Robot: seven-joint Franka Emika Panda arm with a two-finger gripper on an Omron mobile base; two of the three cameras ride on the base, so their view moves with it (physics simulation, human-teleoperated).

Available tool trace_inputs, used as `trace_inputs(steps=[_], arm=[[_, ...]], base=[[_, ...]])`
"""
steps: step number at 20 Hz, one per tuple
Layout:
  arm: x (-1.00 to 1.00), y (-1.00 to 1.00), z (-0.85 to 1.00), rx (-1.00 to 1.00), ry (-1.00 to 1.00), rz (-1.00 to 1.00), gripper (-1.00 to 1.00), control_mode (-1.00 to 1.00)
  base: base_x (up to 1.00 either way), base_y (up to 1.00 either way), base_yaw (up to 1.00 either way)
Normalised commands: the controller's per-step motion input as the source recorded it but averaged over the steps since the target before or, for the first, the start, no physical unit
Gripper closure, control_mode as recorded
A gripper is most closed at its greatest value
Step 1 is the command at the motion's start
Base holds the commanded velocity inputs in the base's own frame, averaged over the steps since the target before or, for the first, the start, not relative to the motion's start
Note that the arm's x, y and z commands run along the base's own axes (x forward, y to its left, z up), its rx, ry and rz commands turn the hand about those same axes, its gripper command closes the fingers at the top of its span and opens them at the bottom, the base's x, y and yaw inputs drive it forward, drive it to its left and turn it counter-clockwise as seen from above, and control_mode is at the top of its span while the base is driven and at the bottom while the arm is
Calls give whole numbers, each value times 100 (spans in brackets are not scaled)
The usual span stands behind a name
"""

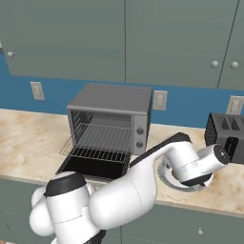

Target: Pick up the bagel from the plate, place it on the toaster oven rack, close the door, and set the timer.

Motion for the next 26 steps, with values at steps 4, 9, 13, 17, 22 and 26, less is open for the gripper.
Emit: trace_inputs(steps=[4, 9, 13, 17, 22, 26], arm=[[23, -25, -16, 0, -1, 0, -100, -100], [23, -27, -15, 0, 0, -1, -100, -100], [28, -24, -14, 1, 0, 0, -100, -100], [29, -19, -16, 3, 0, 0, -100, -100], [18, -8, -25, 3, 2, 0, -100, -100], [9, -3, -29, 1, 1, 0, -100, -100]], base=[[0, 0, 0], [0, 0, 0], [0, 0, 0], [0, 0, 0], [0, 0, 0], [0, 0, 0]])
